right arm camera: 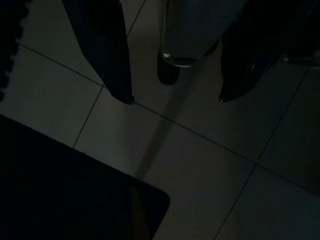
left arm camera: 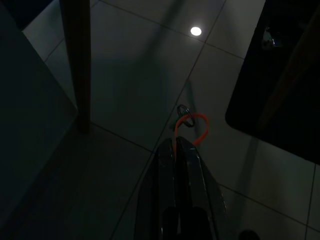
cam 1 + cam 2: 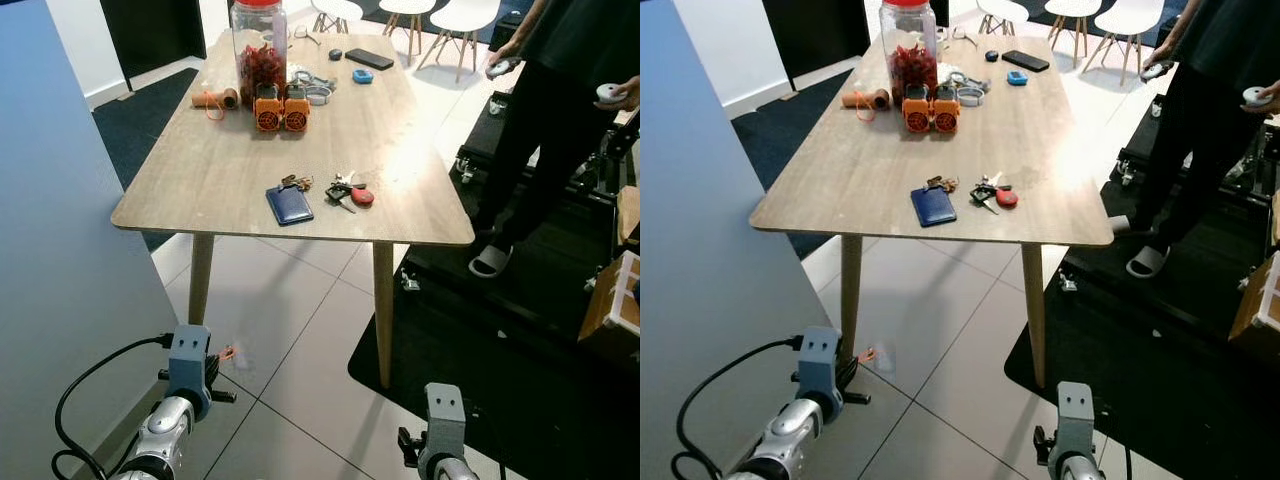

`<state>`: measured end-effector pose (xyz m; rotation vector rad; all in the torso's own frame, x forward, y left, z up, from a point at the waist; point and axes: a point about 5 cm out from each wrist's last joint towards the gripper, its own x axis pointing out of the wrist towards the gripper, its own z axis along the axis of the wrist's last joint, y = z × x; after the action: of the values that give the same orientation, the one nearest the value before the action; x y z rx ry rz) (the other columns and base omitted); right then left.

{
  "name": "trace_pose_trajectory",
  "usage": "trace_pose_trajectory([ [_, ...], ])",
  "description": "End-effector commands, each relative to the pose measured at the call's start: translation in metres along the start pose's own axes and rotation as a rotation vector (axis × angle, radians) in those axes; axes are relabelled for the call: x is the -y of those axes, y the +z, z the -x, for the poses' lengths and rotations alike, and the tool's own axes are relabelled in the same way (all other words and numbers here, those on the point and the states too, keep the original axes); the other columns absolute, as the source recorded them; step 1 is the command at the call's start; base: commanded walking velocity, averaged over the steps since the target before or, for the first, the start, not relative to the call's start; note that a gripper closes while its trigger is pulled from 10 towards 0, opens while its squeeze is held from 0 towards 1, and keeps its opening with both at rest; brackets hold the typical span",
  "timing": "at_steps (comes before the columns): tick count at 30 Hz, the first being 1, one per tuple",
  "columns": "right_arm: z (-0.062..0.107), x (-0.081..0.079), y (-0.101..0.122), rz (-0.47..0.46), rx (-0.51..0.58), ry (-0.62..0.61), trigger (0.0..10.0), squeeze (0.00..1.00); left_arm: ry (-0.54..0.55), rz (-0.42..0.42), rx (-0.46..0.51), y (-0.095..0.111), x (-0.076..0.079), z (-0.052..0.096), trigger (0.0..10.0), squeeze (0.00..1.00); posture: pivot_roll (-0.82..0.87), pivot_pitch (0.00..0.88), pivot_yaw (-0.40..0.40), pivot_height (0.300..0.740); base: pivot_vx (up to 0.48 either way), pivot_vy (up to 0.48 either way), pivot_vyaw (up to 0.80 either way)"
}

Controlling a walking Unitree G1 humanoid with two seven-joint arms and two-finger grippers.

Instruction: Hang keys on a hook

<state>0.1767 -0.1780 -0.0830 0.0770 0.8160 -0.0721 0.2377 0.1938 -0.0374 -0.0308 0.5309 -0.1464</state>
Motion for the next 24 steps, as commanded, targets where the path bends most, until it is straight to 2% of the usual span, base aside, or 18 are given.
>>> trace_pose_trajectory([
  [1, 0.0001, 0.0001, 0.0012, 0.013, 0.011, 0.003, 10.0, 0.0, 0.015, 0.011, 0.014, 0.0026, -0.0026, -0.0002, 10.0, 0.0, 0.08, 0.0, -0.02, 0.74, 0.0, 0.0, 0.8],
  [5, -0.0004, -0.0013, 0.0028, 0.031, 0.017, 0.01, 10.0, 0.0, 0.026, 0.022, 0.02, 0.0036, -0.0038, -0.0002, 10.0, 0.0, 0.08, 0.0, -0.023, 0.74, 0.0, 0.0, 0.8],
  [10, -0.0016, -0.0024, 0.0066, 0.033, 0.028, 0.013, 10.0, 0.0, 0.042, 0.074, 0.005, 0.002, -0.0053, -0.0006, 10.0, 0.0, 0.09, 0.0, -0.028, 0.74, 0.0, 0.0, 0.8],
  [15, -0.0025, -0.0031, 0.0095, 0.036, 0.036, 0.016, 10.0, 0.0, 0.034, 0.072, -0.003, 0.0006, -0.0046, -0.0002, 10.0, 0.0, 0.09, 0.0, -0.027, 0.74, 0.0, 0.0, 0.8],
  [18, -0.0028, -0.0027, 0.0109, 0.038, 0.041, 0.017, 10.0, 0.0, 0.069, 0.058, 0.031, 0.0039, -0.0064, 0.0001, 10.0, 0.0, 0.09, 0.0, -0.032, 0.74, 0.0, 0.0, 0.8],
  [24, -0.0026, -0.0023, 0.0104, 0.044, 0.039, 0.019, 10.0, 0.0, 0.117, 0.078, 0.013, 0.0058, -0.0093, -0.002, 10.0, 0.0, 0.08, 0.0, -0.033, 0.74, 0.0, 0.0, 0.8],
])
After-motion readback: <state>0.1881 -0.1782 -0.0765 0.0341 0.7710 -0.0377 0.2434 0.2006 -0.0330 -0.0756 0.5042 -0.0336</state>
